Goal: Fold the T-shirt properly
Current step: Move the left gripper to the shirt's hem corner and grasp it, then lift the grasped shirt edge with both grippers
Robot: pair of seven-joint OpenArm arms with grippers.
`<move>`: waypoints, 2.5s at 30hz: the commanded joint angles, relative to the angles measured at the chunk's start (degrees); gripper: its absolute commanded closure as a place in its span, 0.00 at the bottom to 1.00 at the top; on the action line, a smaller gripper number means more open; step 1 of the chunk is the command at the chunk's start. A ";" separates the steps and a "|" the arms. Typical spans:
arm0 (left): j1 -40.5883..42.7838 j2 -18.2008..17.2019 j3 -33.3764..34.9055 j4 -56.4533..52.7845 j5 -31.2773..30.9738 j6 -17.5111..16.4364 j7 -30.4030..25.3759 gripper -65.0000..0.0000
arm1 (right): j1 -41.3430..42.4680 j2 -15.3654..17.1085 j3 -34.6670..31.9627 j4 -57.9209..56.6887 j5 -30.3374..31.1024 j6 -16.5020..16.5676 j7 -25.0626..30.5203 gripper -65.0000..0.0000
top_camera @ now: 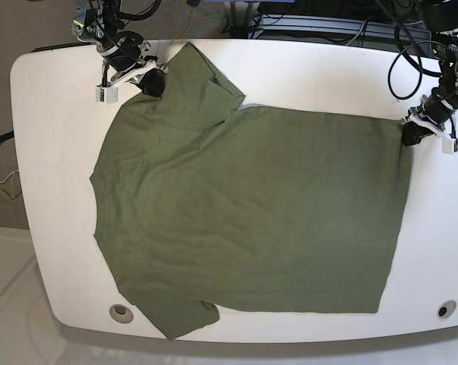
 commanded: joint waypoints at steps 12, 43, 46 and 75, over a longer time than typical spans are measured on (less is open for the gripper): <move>-0.24 -0.66 -0.84 -0.51 0.31 -0.26 -2.08 0.61 | -0.13 0.35 0.06 0.33 -0.17 0.31 0.48 1.00; 6.27 -0.23 -3.90 14.38 0.70 -0.54 1.68 1.00 | -4.26 1.18 0.90 10.69 -0.36 0.07 -0.55 1.00; 6.72 -0.17 -3.99 13.91 1.36 -0.61 1.62 1.00 | -3.82 1.24 0.68 10.83 -0.47 0.05 -1.07 1.00; 18.76 0.89 -8.54 23.91 3.06 -2.40 4.75 1.00 | -16.66 1.42 10.05 18.67 2.19 2.37 -0.97 1.00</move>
